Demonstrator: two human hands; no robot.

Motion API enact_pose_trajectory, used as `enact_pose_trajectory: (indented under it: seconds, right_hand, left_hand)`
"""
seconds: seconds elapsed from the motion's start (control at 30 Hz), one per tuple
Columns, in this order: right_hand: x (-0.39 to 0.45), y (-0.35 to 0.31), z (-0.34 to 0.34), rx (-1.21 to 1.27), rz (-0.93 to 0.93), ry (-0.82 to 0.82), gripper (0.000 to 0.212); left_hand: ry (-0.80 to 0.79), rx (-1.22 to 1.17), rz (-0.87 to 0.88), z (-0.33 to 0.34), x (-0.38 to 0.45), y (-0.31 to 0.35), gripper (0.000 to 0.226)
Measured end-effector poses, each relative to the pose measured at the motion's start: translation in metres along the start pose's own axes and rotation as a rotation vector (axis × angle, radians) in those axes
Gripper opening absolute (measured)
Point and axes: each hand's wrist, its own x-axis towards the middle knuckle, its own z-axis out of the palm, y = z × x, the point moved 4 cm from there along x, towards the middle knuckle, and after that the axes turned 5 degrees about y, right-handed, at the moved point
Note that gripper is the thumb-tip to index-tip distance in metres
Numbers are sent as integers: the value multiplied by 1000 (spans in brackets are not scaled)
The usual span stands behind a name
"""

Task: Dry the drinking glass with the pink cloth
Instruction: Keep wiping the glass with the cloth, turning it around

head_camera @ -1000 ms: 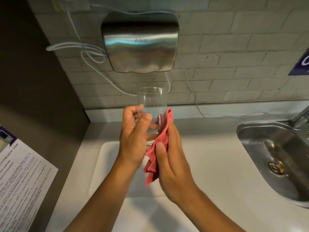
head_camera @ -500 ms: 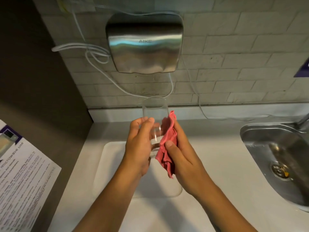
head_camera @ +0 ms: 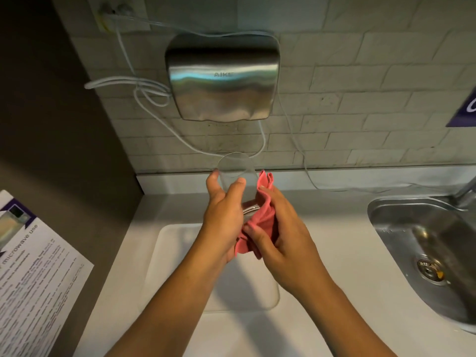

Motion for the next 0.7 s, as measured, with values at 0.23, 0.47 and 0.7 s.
enact_pose_trajectory:
  seconds: [0.23, 0.47, 0.7]
  right_hand:
    - [19, 11, -8, 125, 99, 85, 34]
    - [19, 12, 3, 124, 100, 94, 35]
    - [28, 12, -5, 265, 104, 95, 20]
  left_hand:
    - [76, -142, -86, 2, 13, 1, 63]
    - [115, -92, -99, 6, 12, -8, 59]
    - [120, -120, -58, 2, 17, 0, 61]
